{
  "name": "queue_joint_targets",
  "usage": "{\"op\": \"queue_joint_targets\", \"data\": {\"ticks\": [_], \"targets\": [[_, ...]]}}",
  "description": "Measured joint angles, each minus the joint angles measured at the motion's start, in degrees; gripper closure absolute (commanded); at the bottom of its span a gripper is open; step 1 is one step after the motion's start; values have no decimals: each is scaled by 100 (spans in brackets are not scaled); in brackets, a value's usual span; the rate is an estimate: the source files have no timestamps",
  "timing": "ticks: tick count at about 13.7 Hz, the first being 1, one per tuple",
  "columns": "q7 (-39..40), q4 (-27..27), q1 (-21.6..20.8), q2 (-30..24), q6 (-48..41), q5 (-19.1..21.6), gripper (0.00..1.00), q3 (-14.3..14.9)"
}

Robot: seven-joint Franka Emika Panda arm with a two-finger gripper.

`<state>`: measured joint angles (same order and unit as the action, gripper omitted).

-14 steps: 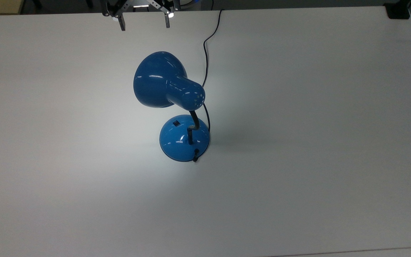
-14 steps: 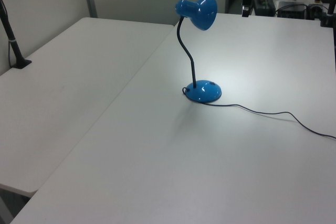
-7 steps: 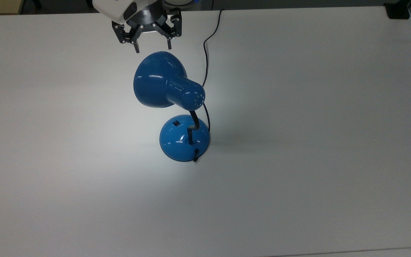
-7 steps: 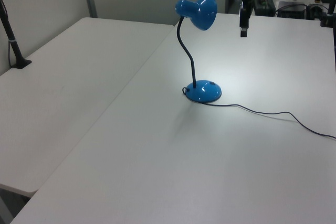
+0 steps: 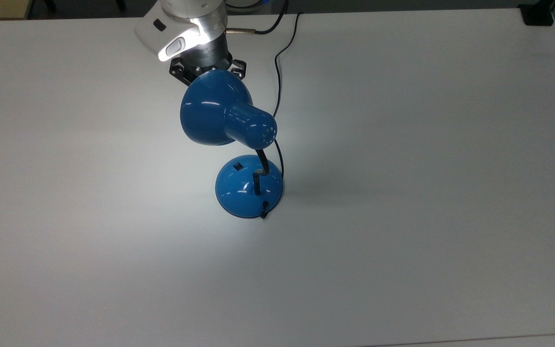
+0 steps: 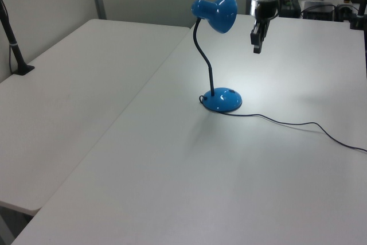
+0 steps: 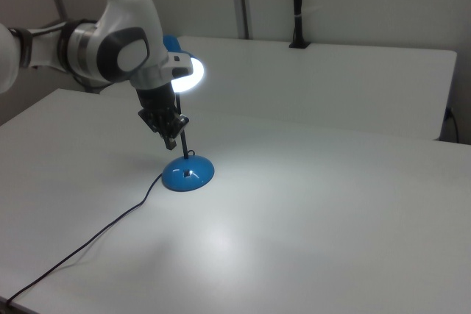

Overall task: Turn off the lamp
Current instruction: 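Move the gripper down toward the switch on the blue lamp base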

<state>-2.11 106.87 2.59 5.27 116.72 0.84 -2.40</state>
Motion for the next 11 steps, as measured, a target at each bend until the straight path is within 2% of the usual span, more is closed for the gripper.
{"op": "queue_joint_targets", "data": {"ticks": [3,11], "targets": [[-540,392,-12,179,920,92,100,-17],[-838,443,-78,906,2055,746,100,-23]]}}
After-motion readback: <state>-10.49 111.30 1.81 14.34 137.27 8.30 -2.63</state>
